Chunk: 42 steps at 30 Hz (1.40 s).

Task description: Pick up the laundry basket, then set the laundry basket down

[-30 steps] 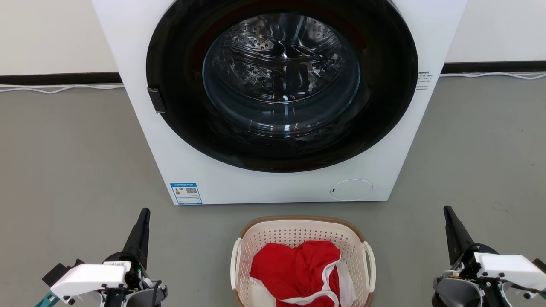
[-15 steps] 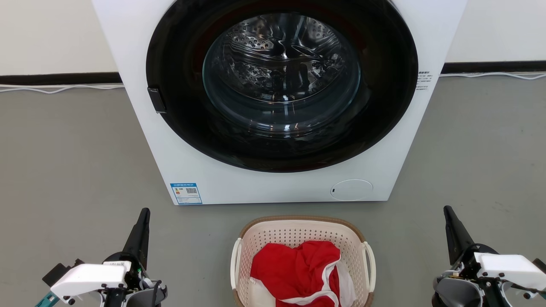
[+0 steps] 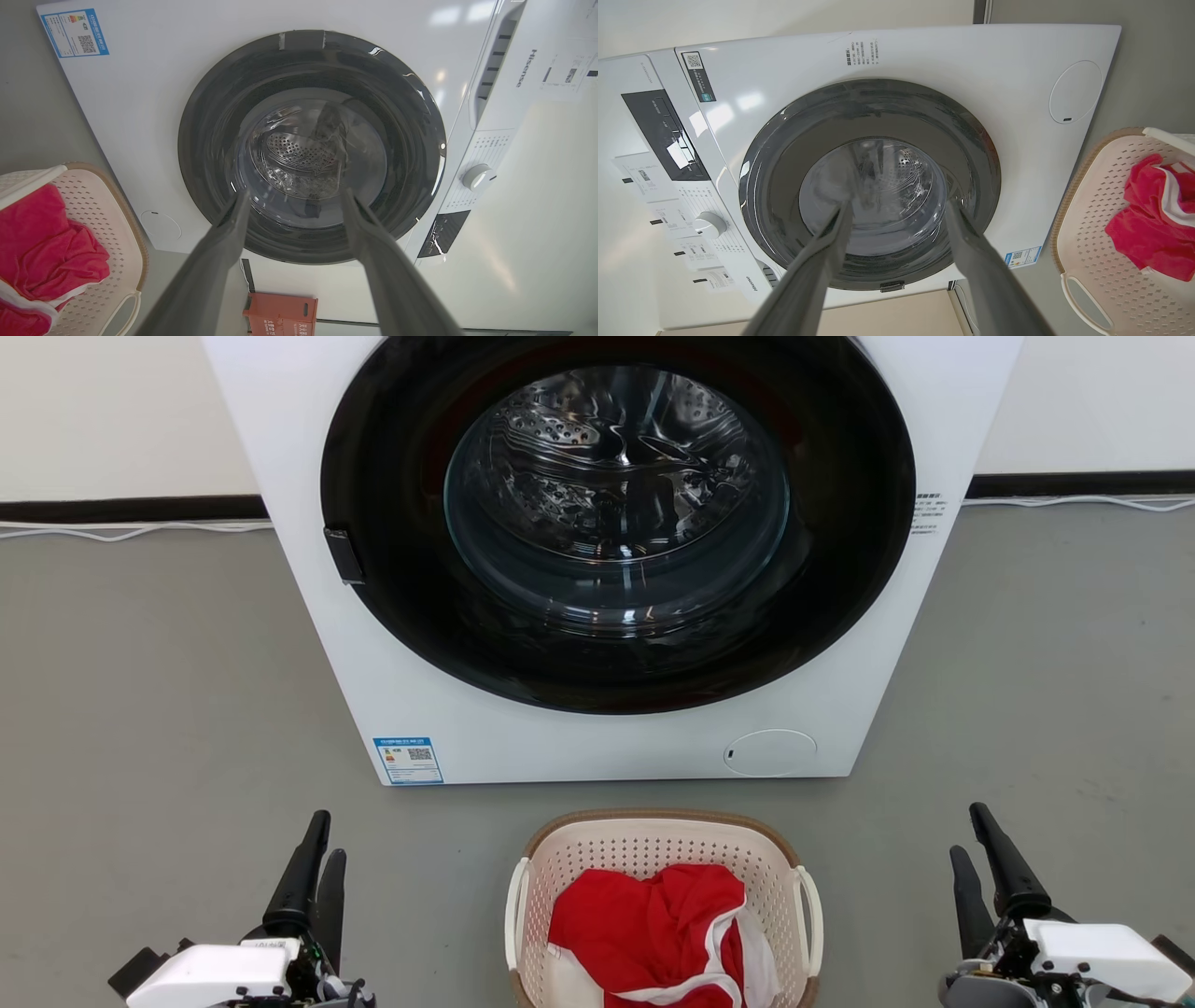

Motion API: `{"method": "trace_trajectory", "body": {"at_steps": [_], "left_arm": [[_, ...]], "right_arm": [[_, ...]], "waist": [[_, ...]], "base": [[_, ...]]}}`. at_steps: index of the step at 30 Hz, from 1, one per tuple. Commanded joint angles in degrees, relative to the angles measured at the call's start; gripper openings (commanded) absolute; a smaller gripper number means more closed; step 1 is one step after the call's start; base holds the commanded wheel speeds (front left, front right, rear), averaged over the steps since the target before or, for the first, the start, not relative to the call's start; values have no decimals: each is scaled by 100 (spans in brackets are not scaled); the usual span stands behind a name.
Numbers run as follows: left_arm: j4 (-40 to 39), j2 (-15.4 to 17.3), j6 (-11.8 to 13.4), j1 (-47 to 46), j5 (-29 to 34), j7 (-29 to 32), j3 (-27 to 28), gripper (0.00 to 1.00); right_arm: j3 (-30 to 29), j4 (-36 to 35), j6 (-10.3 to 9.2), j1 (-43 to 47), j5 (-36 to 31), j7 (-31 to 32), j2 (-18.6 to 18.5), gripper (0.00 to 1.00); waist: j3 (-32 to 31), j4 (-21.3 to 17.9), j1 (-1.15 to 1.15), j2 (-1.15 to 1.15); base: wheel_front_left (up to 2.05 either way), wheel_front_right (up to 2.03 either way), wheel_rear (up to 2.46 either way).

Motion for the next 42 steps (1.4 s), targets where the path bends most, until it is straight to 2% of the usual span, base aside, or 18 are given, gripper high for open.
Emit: {"method": "trace_trajectory", "body": {"at_steps": [1, 5, 17, 27, 42], "left_arm": [[-187, 39, -4, -143, 37, -44, -15, 100], [-224, 41, -5, -103, 79, -112, -43, 100], [-266, 48, -9, -32, 555, -313, -83, 100], [-298, 54, -3, 26, 1431, -481, -108, 100], [-349, 62, -16, 92, 2761, -717, -121, 100]], "right_arm": [[45, -187, 4, -147, -32, -75, -40, 100], [95, -232, 5, -117, -111, -143, -41, 100], [161, -334, 9, -92, -875, -344, -43, 100], [206, -426, 13, -95, -2330, -513, -44, 100], [356, -471, 18, -121, -3984, -749, -47, 100]], "waist": [[-2, 2, 8, 0], [9, 5, -3, 0], [11, 9, -3, 0], [7, 11, -3, 0], [-12, -13, -3, 0]], "base": [[0, 0, 0], [0, 0, 0], [0, 0, 0], [0, 0, 0], [0, 0, 0]]}}
